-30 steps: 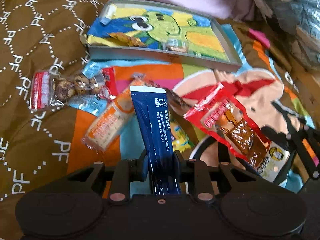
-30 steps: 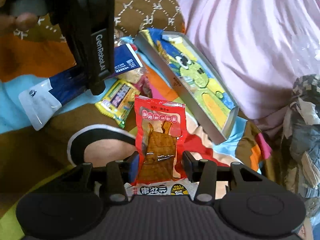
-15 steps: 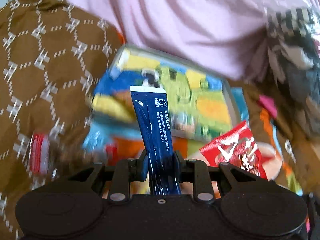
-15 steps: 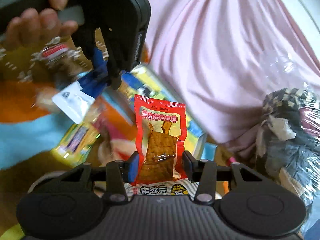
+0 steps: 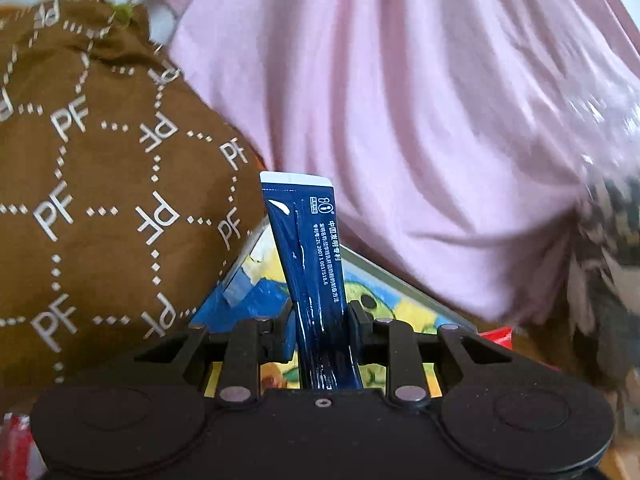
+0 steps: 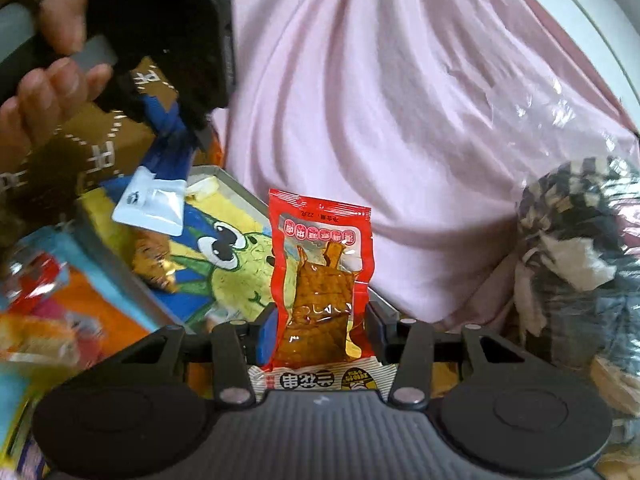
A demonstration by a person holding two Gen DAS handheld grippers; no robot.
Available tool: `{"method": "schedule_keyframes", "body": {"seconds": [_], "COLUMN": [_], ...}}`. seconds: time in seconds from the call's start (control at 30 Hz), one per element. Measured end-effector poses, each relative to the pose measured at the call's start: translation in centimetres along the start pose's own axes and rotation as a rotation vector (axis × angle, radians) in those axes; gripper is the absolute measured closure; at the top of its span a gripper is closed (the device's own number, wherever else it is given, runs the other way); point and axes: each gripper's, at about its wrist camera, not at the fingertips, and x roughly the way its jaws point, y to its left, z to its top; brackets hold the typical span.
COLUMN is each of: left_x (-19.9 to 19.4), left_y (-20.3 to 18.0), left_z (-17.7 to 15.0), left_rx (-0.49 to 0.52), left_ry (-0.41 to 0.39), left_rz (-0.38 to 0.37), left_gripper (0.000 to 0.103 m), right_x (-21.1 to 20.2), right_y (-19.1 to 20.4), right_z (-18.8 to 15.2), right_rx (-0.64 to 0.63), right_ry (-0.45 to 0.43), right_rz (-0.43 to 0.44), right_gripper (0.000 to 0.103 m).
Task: Organize snacks
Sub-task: 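Carry the blue pack and red packet into the tray and open both grippers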
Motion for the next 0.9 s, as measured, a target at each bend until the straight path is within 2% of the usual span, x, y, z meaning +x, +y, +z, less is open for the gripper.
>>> {"method": "schedule_keyframes", "body": {"seconds": [0.17,0.4,0.83,0.9], "left_x": [1.9,4.1,6.2,6.4], "left_y": [1.0,1.0,0.2,0.0], "left_z": [-0.7,-2.4,-5.0,-5.3], "left_rx": [-0.047,-0.003,0.05,0.067], "left_ry": [-0.024,-0.008,0.056,0.073], "left_rz": [-0.027,-0.027,-0.017,-0.007], "left_gripper": [0.076,0.076,0.075,0.074], "right_x": [3.0,5.6,6.8,6.8], "right_y": [-0.3,-0.5,-0.7,-0.7], "right_z": [-0.2,-1.2,-2.1,-2.2], "right_rx": [0.068,0.12,0.183,0.189], "right_ry": [0.038,0.085,0.134,0.129], "right_rz": [0.002,0.019,0.053,0.057], "right_gripper": [0.052,0.052,0.051,0.055]}}
